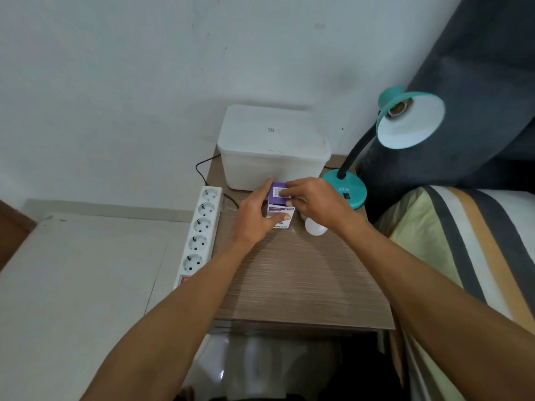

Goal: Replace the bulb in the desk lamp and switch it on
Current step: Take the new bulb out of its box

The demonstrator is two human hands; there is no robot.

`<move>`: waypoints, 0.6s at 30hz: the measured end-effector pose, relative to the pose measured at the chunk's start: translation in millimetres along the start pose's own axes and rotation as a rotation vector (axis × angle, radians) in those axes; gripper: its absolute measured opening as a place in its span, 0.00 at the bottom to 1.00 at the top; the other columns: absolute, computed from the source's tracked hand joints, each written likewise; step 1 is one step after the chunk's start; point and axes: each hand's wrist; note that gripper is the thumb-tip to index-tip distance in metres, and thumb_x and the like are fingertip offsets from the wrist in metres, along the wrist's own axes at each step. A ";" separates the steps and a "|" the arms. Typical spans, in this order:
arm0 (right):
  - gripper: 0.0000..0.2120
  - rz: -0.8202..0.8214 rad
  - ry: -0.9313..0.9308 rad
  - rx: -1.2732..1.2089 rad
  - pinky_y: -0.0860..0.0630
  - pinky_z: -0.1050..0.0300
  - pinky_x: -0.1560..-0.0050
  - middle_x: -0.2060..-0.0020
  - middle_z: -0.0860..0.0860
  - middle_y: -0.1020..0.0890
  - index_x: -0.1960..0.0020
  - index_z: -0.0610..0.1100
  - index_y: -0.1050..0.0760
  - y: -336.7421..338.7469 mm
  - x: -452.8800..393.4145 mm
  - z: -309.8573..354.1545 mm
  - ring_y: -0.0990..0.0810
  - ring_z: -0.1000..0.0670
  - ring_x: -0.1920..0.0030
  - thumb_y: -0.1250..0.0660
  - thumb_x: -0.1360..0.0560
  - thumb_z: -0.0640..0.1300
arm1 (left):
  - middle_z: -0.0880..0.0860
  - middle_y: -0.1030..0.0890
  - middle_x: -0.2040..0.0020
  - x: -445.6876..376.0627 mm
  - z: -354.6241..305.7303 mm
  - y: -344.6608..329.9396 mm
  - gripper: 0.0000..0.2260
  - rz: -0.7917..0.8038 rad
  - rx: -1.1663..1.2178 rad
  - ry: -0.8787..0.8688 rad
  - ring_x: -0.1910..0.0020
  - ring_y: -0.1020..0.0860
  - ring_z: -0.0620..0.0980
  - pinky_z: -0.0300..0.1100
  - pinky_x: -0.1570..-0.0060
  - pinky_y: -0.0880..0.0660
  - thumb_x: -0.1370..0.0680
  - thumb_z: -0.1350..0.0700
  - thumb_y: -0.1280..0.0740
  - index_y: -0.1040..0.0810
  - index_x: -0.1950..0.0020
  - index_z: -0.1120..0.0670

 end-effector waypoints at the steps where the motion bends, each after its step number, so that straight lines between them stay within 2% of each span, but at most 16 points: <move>1: 0.18 0.026 0.005 -0.004 0.23 0.51 0.42 0.38 0.46 0.18 0.35 0.43 0.21 2.8 -2.7 -1.0 0.20 0.45 0.39 0.30 0.23 0.45 | 0.55 0.21 0.32 -0.1 1.2 -0.1 0.43 0.004 0.009 -0.004 0.37 0.20 0.50 0.49 0.36 0.22 0.32 0.55 0.18 0.34 0.21 0.56; 4: 0.18 0.088 0.006 0.000 0.21 0.48 0.44 0.40 0.48 0.17 0.34 0.45 0.21 8.0 -10.6 -4.7 0.20 0.46 0.42 0.29 0.23 0.47 | 0.55 0.21 0.32 -0.8 2.4 1.1 0.43 0.012 0.017 -0.009 0.37 0.20 0.49 0.46 0.35 0.23 0.32 0.56 0.18 0.35 0.20 0.55; 8: 0.17 0.060 0.043 0.029 0.19 0.50 0.49 0.41 0.48 0.16 0.35 0.44 0.21 3.0 -8.7 -7.4 0.18 0.46 0.44 0.30 0.22 0.48 | 0.55 0.20 0.34 -2.0 2.8 0.7 0.43 0.010 -0.002 -0.015 0.38 0.20 0.49 0.35 0.37 0.25 0.31 0.57 0.18 0.35 0.20 0.55; 12: 0.17 -0.024 0.091 0.019 0.20 0.52 0.51 0.44 0.47 0.15 0.36 0.43 0.20 -1.0 -4.0 -7.6 0.17 0.47 0.48 0.31 0.22 0.48 | 0.56 0.20 0.33 -2.2 4.5 -0.3 0.43 0.010 0.003 -0.030 0.37 0.20 0.49 0.46 0.35 0.22 0.31 0.56 0.18 0.36 0.20 0.55; 15: 0.15 -0.075 0.083 -0.033 0.21 0.57 0.55 0.48 0.47 0.14 0.37 0.43 0.20 -2.4 -1.0 -7.5 0.16 0.48 0.51 0.33 0.21 0.48 | 0.56 0.20 0.33 -2.2 4.3 -0.8 0.44 0.005 -0.003 -0.040 0.37 0.20 0.49 0.46 0.36 0.22 0.31 0.56 0.18 0.36 0.20 0.56; 18: 0.12 -0.175 -0.040 -0.165 0.20 0.55 0.58 0.55 0.50 0.13 0.42 0.44 0.17 -5.1 -1.0 -5.8 0.16 0.51 0.57 0.36 0.20 0.45 | 0.55 0.20 0.33 -2.0 6.0 -0.4 0.44 0.001 -0.002 -0.042 0.38 0.19 0.49 0.47 0.36 0.22 0.31 0.56 0.18 0.36 0.20 0.55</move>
Point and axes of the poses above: each hand's wrist, its own x-axis away from the middle knuckle, its own y-axis out of the back of the hand, z = x × y
